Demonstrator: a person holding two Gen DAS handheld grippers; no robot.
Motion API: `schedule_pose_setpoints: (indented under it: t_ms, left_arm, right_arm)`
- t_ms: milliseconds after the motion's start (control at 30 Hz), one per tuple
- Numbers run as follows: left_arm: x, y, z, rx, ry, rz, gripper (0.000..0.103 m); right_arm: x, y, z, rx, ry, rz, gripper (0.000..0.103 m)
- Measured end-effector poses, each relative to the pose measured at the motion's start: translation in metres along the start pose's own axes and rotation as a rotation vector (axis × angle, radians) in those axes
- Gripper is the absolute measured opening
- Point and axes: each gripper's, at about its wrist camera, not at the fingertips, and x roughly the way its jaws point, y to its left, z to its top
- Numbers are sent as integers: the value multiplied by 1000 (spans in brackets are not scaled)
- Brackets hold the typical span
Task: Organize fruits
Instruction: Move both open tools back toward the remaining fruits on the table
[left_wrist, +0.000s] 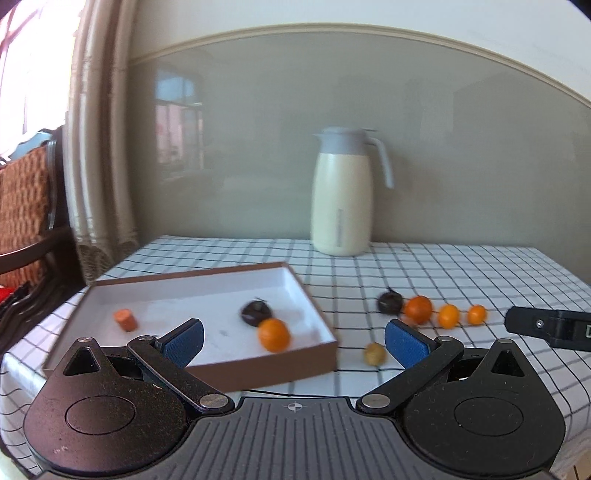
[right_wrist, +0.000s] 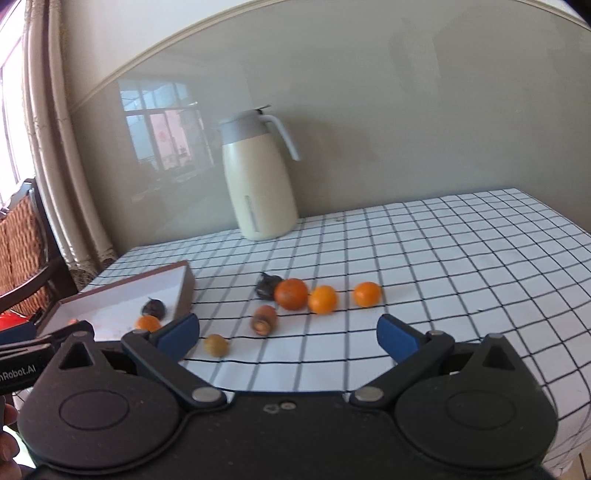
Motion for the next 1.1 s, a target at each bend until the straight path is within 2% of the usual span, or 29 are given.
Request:
schedule_pose_setpoints:
  t_ms: [200, 533, 633, 733, 867, 1100]
  left_arm:
    - [10, -25, -10, 28, 28, -55, 103]
    - [35, -47, -24, 30, 69, -97, 103]
    - [41, -55, -26, 41, 72, -106, 103]
    - [47, -63, -28, 59, 79, -118, 96]
    - [56, -72, -30, 64, 95, -131, 94]
    - [70, -81, -32, 66, 121, -135, 84]
  right_arm:
    - [4, -18, -5, 19, 1, -33, 97]
    - [18, -37, -11, 47, 17, -52, 77]
    - [21, -43, -11, 56, 18, -58, 76]
    - [25, -47, -11, 64, 19, -61, 74]
    - [32, -50, -11, 63, 23, -71, 71]
    - [38, -54, -13, 66, 27, -82, 60]
